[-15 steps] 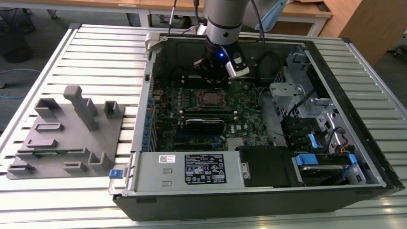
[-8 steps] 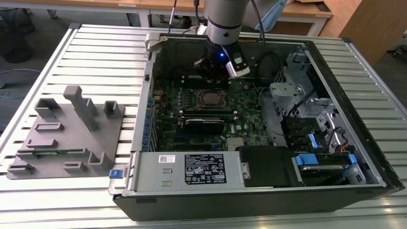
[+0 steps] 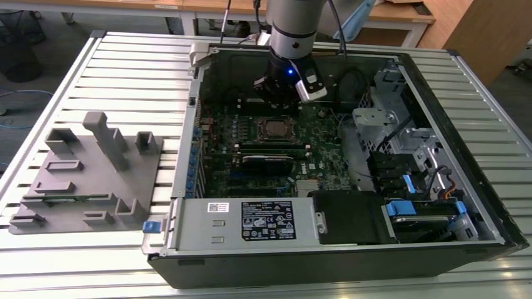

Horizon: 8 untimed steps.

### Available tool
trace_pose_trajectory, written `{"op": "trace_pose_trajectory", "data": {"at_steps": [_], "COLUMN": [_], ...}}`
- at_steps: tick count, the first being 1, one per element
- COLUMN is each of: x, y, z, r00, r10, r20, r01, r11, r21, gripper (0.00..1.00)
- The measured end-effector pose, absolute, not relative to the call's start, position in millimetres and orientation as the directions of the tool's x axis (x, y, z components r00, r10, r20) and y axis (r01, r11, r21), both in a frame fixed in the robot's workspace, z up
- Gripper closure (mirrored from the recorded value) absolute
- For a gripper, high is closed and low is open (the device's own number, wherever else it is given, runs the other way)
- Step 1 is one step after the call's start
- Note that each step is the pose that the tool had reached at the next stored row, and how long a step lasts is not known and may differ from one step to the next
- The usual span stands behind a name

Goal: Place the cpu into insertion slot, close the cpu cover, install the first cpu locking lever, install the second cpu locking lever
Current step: 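Install the first cpu locking lever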

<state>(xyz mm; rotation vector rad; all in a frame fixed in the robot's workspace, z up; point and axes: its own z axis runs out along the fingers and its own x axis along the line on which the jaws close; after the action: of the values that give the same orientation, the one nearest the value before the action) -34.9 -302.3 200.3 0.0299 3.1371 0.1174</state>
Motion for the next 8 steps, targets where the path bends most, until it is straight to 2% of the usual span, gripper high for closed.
{"op": "trace_pose_trajectory", "data": {"at_steps": [8], "x": [-32.6], "y": [-302.3], "z": [200.2], "r00": [-1.0], "r10": [0.028], "r20": [-0.002], "r01": [0.028], "r11": [0.997], "r21": [0.075], "gripper": [0.89]}}
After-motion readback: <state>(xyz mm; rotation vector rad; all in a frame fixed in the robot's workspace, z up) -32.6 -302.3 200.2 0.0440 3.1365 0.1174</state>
